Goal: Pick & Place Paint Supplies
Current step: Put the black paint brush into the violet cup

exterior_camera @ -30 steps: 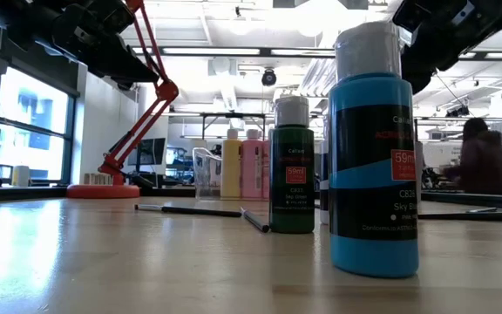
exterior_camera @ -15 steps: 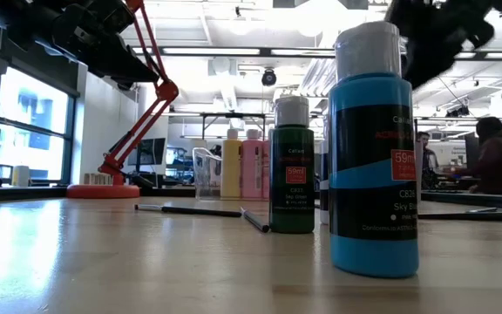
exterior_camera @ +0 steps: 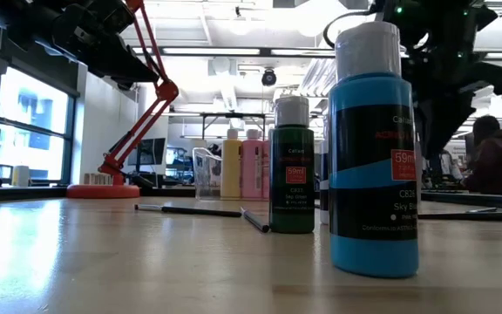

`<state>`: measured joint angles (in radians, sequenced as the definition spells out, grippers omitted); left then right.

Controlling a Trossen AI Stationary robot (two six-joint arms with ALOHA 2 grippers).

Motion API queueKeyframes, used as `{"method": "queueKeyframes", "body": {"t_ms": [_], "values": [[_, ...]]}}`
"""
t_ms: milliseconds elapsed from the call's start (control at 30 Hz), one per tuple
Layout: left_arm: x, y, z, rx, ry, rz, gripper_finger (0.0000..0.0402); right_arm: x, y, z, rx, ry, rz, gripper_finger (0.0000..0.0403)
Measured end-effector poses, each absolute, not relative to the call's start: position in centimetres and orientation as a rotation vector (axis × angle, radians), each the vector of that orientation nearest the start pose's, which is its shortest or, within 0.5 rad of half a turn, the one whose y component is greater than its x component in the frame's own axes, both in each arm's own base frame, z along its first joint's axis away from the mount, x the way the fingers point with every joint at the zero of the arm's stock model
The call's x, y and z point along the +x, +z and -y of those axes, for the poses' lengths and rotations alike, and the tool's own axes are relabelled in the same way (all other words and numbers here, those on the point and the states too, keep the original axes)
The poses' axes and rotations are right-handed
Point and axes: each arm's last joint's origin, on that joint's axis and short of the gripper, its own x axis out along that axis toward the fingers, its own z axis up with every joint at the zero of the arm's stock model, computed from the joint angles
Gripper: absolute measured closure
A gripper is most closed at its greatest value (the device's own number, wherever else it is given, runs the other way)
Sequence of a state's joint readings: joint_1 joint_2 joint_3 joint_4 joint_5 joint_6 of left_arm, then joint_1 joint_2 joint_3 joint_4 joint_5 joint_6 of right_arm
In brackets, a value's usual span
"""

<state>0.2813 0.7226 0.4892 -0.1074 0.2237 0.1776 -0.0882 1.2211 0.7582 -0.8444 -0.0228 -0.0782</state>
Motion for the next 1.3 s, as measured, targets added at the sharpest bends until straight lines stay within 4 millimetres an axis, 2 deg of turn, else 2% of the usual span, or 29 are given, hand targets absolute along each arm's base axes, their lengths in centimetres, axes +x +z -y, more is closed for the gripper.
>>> {"method": "queueKeyframes", "body": {"t_ms": [200,433,633,1067,1167,1300], "values": [[16.0,24.8,-4.0,0.091,0.028,-0.334,0.0385,20.5,19.5,0.5,-0.027,0.053,-1.345,0.0401],[16.0,24.8,-4.0,0.091,0.028,-0.334,0.0385,20.6,19.1,-0.9,-0.028,0.004,-1.359,0.0401],[16.0,24.7,-3.9,0.088,0.027,-0.344,0.0385,19.9,18.1,-0.9,0.054,-0.067,-1.398,0.0401],[15.8,24.3,-3.9,0.077,0.023,-0.388,0.0385,20.3,17.9,-1.0,0.061,-0.071,-1.385,0.0401],[15.8,24.3,-3.9,0.076,0.023,-0.39,0.0385,20.5,17.4,-1.3,0.092,-0.061,-1.405,0.0401],[15.8,24.2,-3.9,0.076,0.022,-0.391,0.0385,20.8,16.8,-1.6,0.237,-0.014,-1.449,0.0401]]}}
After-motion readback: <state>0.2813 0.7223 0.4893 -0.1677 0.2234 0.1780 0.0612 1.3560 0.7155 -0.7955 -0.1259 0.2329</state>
